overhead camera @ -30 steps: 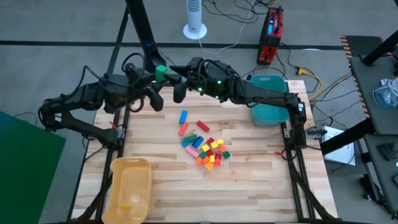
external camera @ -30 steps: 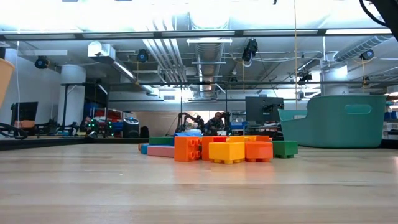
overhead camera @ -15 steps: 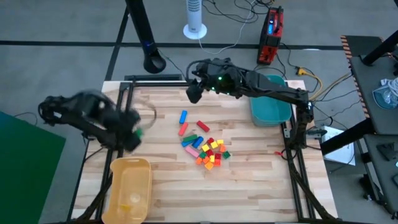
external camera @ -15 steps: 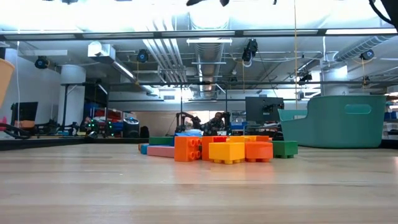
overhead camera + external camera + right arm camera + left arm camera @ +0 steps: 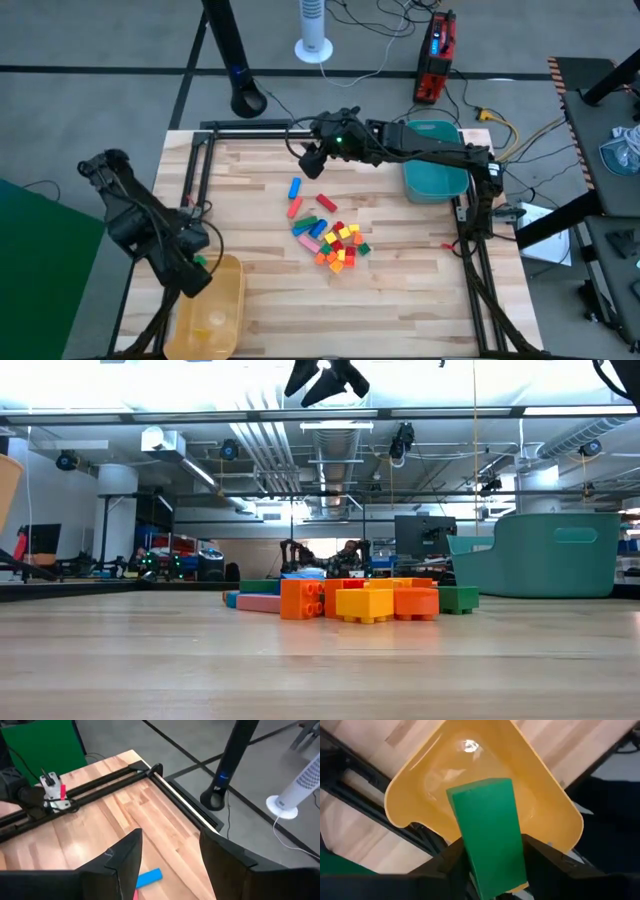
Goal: Sort blocks
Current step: Put the green arch block into the yellow bin, then put the red rectangular block into the yellow bin
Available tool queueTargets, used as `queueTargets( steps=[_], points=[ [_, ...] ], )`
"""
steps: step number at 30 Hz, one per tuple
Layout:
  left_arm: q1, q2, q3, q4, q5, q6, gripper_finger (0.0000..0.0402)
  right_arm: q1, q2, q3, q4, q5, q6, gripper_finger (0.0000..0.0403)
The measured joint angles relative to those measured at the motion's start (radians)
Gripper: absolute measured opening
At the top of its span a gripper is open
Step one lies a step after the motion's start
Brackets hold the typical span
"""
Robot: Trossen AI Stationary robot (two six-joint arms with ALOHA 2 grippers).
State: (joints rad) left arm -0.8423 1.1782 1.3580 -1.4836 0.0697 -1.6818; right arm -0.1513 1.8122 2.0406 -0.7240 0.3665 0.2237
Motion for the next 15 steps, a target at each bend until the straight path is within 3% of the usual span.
queueTargets(
  steps=[12, 15],
  points=[
    [-0.002, -0.011, 0.029, 0.001, -0.01, 0.002, 0.0192, 0.0, 0.0, -0.002, -0.068, 0.0, -0.01, 0.0178],
    [-0.002, -0.022, 0.029, 0.001, -0.066, 0.037, 0.0199, 0.0, 0.0, -0.002, -0.146, 0.0, 0.012, 0.0181]
  ],
)
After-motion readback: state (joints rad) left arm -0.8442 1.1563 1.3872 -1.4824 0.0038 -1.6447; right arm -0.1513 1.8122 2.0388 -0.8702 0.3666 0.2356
